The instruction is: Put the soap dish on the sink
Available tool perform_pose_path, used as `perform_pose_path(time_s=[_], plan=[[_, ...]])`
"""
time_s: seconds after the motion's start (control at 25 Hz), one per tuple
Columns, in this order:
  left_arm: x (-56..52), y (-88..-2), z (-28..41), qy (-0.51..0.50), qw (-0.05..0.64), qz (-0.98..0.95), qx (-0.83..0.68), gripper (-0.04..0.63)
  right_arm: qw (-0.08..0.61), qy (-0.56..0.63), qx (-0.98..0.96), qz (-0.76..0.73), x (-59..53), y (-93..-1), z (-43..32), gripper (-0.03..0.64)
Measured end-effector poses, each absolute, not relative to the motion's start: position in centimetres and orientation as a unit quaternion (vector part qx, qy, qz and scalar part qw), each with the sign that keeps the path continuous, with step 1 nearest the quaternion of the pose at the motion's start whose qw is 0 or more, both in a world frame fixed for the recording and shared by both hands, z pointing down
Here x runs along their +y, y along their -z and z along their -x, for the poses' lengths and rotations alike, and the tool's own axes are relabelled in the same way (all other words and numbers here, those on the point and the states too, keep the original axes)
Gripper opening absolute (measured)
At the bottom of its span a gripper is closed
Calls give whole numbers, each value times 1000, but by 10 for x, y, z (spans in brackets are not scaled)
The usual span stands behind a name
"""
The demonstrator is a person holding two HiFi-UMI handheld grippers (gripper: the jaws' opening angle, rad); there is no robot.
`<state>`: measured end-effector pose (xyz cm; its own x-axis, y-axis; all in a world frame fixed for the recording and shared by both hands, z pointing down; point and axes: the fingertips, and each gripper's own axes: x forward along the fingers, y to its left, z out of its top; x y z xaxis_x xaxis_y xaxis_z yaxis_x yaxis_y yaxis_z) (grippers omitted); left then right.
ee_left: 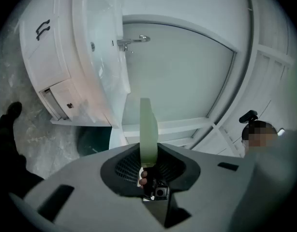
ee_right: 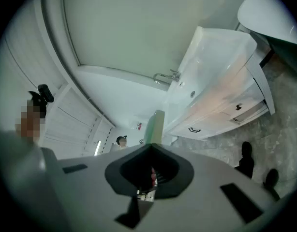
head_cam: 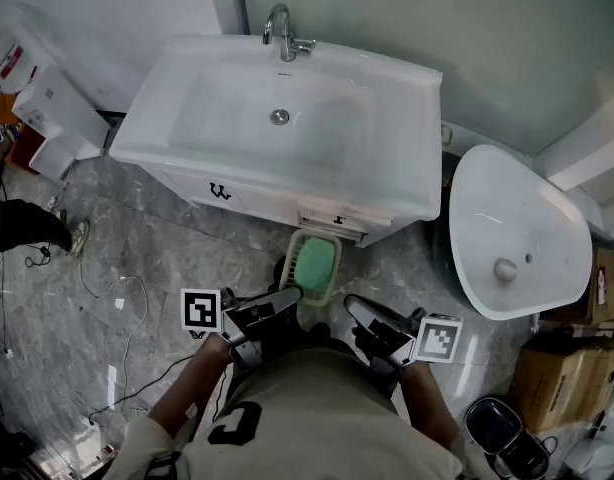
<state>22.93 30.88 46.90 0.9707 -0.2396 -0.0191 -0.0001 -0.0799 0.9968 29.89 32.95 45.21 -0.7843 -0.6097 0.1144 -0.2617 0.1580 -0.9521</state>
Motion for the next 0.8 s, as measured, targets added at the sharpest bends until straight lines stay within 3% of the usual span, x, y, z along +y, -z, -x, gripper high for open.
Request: perform_pose_path(time_s=[0.32,0.8], plan=[[376,-460,-233,110,668,-730,-90,89,122,581,749,293,390,-455,-301,9],[393,-455,-154,129,664,-729,-104,89,100,579,762,273,397,-446,-215,9]])
